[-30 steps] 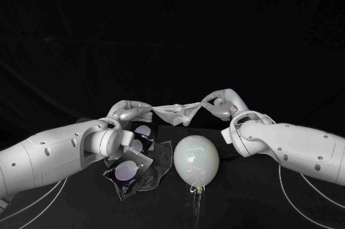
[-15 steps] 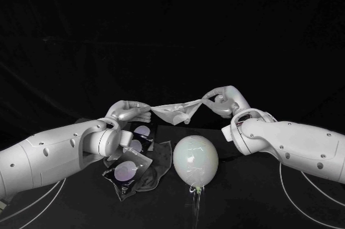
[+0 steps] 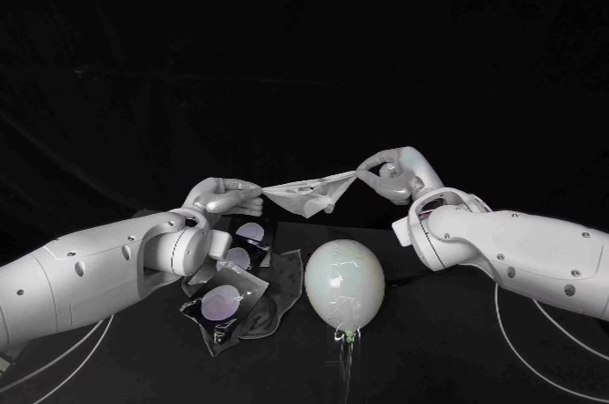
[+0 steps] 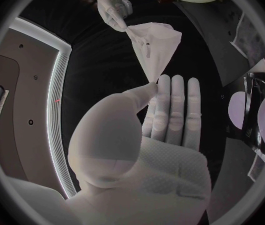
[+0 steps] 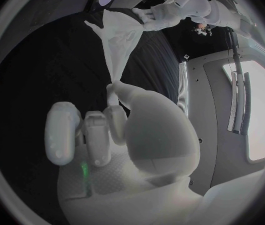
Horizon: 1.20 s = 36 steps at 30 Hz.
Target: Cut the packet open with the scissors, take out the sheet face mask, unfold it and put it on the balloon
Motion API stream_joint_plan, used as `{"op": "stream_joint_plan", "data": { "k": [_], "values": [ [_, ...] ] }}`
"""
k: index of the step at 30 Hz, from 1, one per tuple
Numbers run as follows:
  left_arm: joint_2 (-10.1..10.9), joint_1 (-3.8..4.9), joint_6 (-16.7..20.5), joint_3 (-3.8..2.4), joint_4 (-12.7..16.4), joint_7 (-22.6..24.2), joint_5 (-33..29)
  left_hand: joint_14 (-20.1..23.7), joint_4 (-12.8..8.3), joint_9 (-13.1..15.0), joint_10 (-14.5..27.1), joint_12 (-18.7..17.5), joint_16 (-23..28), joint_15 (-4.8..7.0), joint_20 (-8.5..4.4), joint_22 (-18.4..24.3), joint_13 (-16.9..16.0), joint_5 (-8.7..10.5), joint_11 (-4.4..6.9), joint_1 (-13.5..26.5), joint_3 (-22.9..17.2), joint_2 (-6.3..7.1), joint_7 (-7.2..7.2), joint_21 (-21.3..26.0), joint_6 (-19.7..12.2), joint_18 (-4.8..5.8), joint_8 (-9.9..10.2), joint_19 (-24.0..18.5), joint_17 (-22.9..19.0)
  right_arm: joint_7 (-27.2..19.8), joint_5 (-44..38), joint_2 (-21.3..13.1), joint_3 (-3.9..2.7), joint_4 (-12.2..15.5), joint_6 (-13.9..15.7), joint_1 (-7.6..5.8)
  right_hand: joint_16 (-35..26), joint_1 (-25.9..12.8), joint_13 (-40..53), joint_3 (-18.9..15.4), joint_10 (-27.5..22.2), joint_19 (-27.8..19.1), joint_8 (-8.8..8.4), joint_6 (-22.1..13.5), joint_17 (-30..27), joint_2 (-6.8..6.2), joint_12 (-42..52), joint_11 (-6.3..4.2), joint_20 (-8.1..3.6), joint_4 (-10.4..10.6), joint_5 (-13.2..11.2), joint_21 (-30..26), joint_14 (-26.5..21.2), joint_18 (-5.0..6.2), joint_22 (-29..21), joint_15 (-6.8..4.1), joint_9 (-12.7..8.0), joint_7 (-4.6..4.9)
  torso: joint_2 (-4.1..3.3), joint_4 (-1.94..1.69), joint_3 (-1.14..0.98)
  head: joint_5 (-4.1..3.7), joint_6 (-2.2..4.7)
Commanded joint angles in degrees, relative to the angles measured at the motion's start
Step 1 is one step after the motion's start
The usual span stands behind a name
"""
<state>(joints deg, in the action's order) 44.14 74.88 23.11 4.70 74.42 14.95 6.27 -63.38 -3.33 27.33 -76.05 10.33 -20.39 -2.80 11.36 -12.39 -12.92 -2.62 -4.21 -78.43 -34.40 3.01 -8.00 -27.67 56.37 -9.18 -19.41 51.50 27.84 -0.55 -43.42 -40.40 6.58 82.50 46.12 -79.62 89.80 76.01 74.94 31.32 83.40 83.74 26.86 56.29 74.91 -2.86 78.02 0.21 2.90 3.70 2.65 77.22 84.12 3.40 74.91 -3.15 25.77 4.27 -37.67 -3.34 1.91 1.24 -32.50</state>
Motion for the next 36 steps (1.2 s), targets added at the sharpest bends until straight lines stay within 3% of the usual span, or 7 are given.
{"op": "stream_joint_plan", "data": {
  "k": [1,20,25,30,34,35,36],
  "values": [
    [-0.07,0.07,-0.10,-0.10,-0.31,0.93,0.72,-0.09,0.00,12.13,0.23,0.25,-0.25,0.25,0.01,-0.05,-0.06,-0.18,0.08,0.06,-0.41,-0.70,-0.05,-0.37,0.50,-0.91,-0.26,-0.47,0.05,-0.47,-0.97,-0.20,-0.07,0.23,-0.90,-0.22,0.20,0.41,6.44,0.12,0.96,0.52,1.75,0.60,15.09,-0.06,0.36,-0.52,-0.06,-0.14,0.13,0.18,5.88,-0.73,11.59,-0.43,2.38,-0.36,-0.01,-0.03,0.01,-0.01,-0.06],
    [0.02,0.09,-1.00,-0.12,-0.27,0.85,2.19,-0.03,-0.04,12.32,0.35,0.32,-0.25,0.23,0.02,-0.17,-0.21,-0.19,0.06,0.12,-0.54,-0.67,-0.07,-0.55,0.42,-0.88,-0.27,-0.66,0.11,0.06,-1.87,-0.14,-0.15,0.43,-2.21,-0.64,0.20,0.42,6.46,0.15,0.99,0.56,1.82,0.55,15.09,-0.19,0.38,-0.53,-0.08,-0.26,0.13,0.25,5.88,-0.75,11.61,-0.44,2.44,-0.36,-0.01,-0.01,0.00,-0.03,-0.18],
    [-0.27,0.09,-1.39,-0.12,-0.12,0.74,2.84,-0.03,-0.04,12.32,0.35,0.32,-0.25,0.23,0.02,-0.17,-0.21,-0.19,0.06,0.12,-0.54,-0.67,-0.07,-0.55,0.42,-0.88,-0.27,-0.66,0.11,0.50,-1.74,0.16,-0.14,0.48,-3.75,-0.66,0.20,0.45,6.30,0.20,0.89,0.37,1.86,0.52,15.09,-0.24,0.15,-0.54,-0.09,-0.34,0.13,-0.16,5.88,-0.66,11.50,-0.45,2.47,-0.37,0.01,-0.01,0.02,0.20,-0.40],
    [-0.36,0.11,-1.63,-0.25,-0.05,0.81,3.12,0.02,-0.08,12.47,0.44,0.38,-0.25,0.22,0.02,-0.27,-0.33,-0.18,0.05,0.15,-0.64,-0.66,-0.09,-0.69,0.36,-0.86,-0.28,-0.79,0.16,0.89,-1.08,0.42,-0.12,0.04,-7.09,-0.67,0.20,0.37,5.87,0.26,0.60,0.03,1.84,0.35,15.09,-0.26,-0.45,-0.51,-0.11,-0.34,0.13,-0.90,5.88,-0.51,11.29,-0.45,2.48,-0.32,0.02,0.01,0.01,0.07,-0.38],
    [-0.32,0.29,-2.19,-0.61,0.40,0.95,3.39,0.06,-0.10,12.55,0.50,0.41,-0.24,0.21,0.03,-0.32,-0.40,-0.18,0.03,0.16,-0.71,-0.67,-0.10,-0.76,0.32,-0.85,-0.28,-0.88,0.18,0.41,0.54,0.84,-0.05,-0.91,-9.36,-0.67,0.20,-0.17,4.22,0.48,-0.65,-1.35,1.49,-0.78,15.09,-0.21,-2.90,-0.24,-0.05,-0.05,0.13,-3.82,5.88,0.07,10.45,-0.27,2.44,0.00,0.05,0.01,0.00,0.14,-0.40],
    [-0.30,0.39,-2.36,-0.69,0.54,0.96,3.50,0.06,-0.10,12.55,0.50,0.41,-0.24,0.21,0.03,-0.32,-0.40,-0.18,0.03,0.16,-0.71,-0.67,-0.10,-0.76,0.32,-0.85,-0.28,-0.88,0.18,0.16,1.04,0.94,-0.02,-1.15,-9.72,-0.67,-1.21,-0.66,-0.70,0.35,-4.65,-4.31,-0.06,-3.57,12.91,-0.58,-10.16,0.47,0.38,0.11,0.00,-9.79,5.06,1.13,8.74,0.47,1.94,1.13,0.06,0.01,-0.03,0.17,-0.38],
    [-0.26,0.60,-2.66,-0.80,0.74,0.94,3.67,0.06,-0.10,12.55,0.50,0.41,-0.24,0.21,0.03,-0.32,-0.40,-0.18,0.03,0.16,-0.71,-0.67,-0.10,-0.76,0.32,-0.85,-0.28,-0.88,0.18,-0.24,1.79,1.10,0.04,-1.53,-10.20,-0.67,-2.07,-0.80,-2.08,0.18,-5.71,-5.28,-0.34,-3.95,11.66,-0.73,-12.18,0.79,0.50,0.13,0.11,-11.73,4.55,1.49,8.18,0.63,1.86,1.30,0.05,0.01,-0.04,0.20,-0.39]
  ]
}}
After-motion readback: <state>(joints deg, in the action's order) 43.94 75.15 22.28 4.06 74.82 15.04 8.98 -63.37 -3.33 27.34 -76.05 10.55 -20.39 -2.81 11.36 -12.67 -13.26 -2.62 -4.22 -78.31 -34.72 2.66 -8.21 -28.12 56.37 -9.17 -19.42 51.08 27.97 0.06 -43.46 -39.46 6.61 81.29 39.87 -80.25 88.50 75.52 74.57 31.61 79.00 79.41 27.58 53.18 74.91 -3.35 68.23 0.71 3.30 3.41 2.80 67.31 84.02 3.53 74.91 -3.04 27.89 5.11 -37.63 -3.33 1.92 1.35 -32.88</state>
